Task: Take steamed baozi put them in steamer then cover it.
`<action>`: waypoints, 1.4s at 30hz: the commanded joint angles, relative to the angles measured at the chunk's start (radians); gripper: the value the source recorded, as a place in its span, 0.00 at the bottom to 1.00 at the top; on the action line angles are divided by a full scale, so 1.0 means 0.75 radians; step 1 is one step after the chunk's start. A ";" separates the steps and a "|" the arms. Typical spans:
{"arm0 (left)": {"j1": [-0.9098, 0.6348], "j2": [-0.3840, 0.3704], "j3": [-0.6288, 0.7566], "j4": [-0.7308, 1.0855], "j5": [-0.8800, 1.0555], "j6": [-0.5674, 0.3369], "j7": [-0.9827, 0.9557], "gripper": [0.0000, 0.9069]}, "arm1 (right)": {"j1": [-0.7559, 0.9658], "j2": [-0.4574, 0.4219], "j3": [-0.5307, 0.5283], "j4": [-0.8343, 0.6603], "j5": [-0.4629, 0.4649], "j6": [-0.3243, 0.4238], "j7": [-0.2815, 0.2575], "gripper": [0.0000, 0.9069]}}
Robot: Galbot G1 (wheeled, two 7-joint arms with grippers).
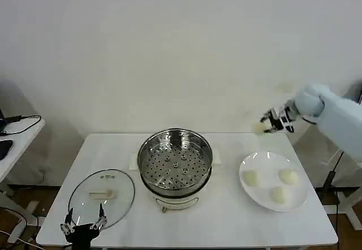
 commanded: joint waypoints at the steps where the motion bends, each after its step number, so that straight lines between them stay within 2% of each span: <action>1: -0.005 0.047 -0.067 -0.025 -0.220 -0.052 0.045 1.00 | 0.332 0.095 -0.213 0.166 0.215 -0.014 0.004 0.53; 5: -0.004 0.048 -0.106 -0.043 -0.274 -0.093 0.072 1.00 | 0.359 0.205 -0.270 0.238 0.317 -0.026 0.033 0.53; 8: 0.008 0.046 -0.116 -0.064 -0.281 -0.095 0.075 1.00 | 0.355 0.289 -0.280 0.231 0.346 -0.008 0.047 0.53; 14: 0.035 0.047 -0.124 -0.125 -0.371 -0.098 0.100 1.00 | 0.315 0.475 -0.295 0.156 0.356 0.052 0.066 0.53; 18: 0.058 0.057 -0.127 -0.164 -0.441 -0.100 0.134 1.00 | 0.278 0.550 -0.317 0.132 0.351 0.092 0.082 0.53; 24: 0.067 0.046 -0.120 -0.199 -0.437 -0.108 0.148 1.00 | 0.229 0.609 -0.350 0.123 0.299 0.148 0.106 0.53; 33: 0.073 0.046 -0.131 -0.242 -0.465 -0.103 0.144 1.00 | 0.159 0.676 -0.430 0.058 0.167 0.298 0.134 0.53; 42: 0.072 0.045 -0.124 -0.234 -0.462 -0.101 0.144 1.00 | 0.114 0.713 -0.435 -0.040 -0.063 0.445 0.170 0.53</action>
